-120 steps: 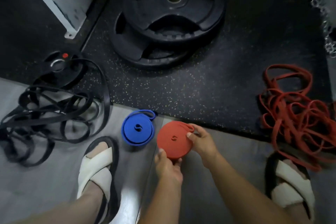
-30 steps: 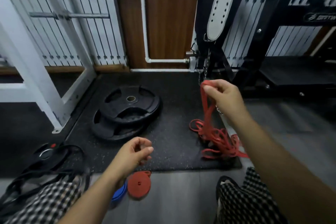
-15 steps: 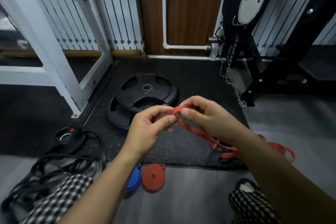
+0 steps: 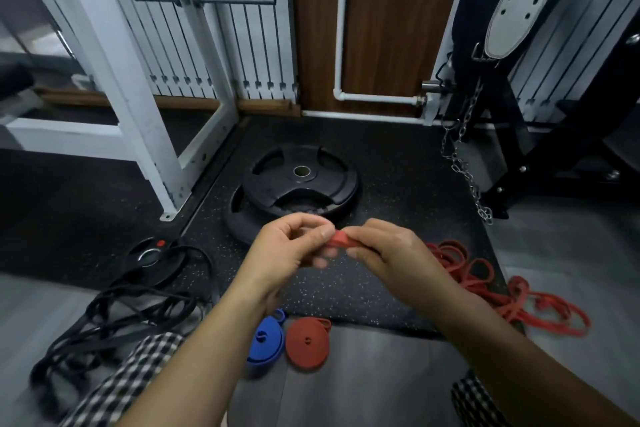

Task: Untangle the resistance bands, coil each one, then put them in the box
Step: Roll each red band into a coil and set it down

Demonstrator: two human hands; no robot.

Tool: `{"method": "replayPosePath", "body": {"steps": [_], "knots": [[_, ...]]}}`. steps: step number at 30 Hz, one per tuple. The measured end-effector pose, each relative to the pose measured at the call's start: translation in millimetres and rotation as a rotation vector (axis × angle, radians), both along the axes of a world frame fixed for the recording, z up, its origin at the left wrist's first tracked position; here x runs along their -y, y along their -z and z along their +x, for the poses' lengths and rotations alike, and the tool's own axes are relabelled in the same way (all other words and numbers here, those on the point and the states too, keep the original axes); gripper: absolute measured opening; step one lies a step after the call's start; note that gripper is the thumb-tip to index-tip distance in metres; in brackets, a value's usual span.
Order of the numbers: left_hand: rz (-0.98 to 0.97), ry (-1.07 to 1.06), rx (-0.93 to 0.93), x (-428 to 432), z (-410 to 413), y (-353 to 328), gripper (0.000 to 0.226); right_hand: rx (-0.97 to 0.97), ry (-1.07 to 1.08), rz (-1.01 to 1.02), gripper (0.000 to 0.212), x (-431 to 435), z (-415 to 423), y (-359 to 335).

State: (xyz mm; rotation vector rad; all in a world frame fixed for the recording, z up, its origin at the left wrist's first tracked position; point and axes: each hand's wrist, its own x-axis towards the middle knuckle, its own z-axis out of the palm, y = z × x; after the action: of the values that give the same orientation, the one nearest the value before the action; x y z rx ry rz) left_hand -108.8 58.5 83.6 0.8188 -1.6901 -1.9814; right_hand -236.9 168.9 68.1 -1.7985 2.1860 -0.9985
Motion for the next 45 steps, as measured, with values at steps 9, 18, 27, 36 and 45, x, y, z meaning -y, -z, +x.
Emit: {"method": "replayPosePath", "body": {"steps": [9,18,27,36,45], "knots": [[-0.004,-0.05,-0.072,4.0,1.5,-2.5,0.014,0.507,0.034,-0.016,0.026,3.7,-2.7,-14.9],[-0.72,0.025,0.071,-6.2,-0.3,6.0,0.011,0.534,0.086,0.101,0.015,-1.9,-9.2,-21.0],[-0.16,0.126,0.108,-3.0,-4.2,1.5,0.018,0.516,0.135,0.065,0.019,-1.5,1.2,-22.9],[0.061,-0.025,-0.077,-11.7,-10.9,-4.0,0.015,0.853,0.106,-0.016,0.019,-0.8,-2.2,-22.7],[0.422,-0.09,-0.331,-14.1,-16.7,-4.0,0.021,0.85,0.1,-0.102,0.02,-0.2,-1.4,-23.3]]}}
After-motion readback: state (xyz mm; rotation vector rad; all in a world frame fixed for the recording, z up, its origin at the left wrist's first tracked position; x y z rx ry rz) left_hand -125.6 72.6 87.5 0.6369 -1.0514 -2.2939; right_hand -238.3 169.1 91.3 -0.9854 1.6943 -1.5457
